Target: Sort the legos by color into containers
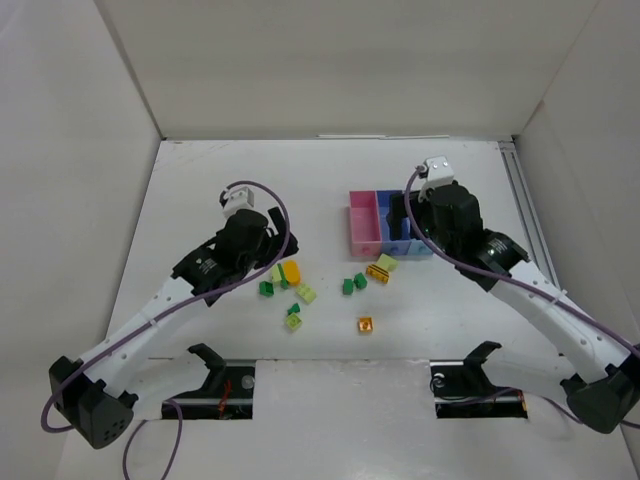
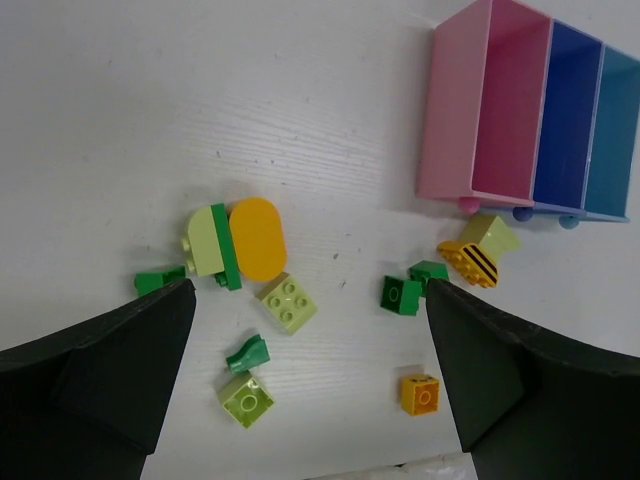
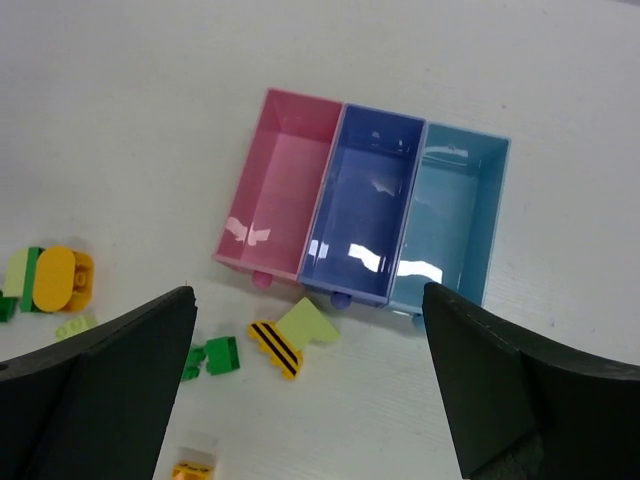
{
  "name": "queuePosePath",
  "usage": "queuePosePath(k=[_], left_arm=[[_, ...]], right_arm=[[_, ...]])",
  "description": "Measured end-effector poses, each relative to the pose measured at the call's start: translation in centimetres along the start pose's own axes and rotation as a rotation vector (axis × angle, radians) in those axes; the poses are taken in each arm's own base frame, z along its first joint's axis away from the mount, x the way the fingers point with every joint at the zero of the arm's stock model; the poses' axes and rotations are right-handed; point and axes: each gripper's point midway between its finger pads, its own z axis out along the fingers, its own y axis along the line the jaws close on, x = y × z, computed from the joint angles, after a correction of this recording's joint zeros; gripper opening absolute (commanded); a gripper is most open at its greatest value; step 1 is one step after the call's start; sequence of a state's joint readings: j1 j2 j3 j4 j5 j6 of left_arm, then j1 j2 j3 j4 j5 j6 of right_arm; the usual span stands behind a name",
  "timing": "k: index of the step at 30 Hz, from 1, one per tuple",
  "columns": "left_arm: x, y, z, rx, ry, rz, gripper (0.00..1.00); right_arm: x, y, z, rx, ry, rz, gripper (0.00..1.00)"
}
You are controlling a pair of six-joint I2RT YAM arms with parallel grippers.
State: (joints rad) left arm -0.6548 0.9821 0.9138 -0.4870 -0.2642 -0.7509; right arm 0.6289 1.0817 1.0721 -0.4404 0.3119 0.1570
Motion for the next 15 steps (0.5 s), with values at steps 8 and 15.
queuePosePath(k=[8,15], left_arm=[[0.1,0.2,-0.3,-0.007,-0.002,-0.031,1.0],[0.9,0.8,0.0,-0.02,0.018,-0.032,1.0]], right_arm=[[5.1,5.7,-0.4,-0.137,0.113,-0.007,1.0],[12.5,7.5,-0.7,-0.15,0.297,-0.018,1.0]])
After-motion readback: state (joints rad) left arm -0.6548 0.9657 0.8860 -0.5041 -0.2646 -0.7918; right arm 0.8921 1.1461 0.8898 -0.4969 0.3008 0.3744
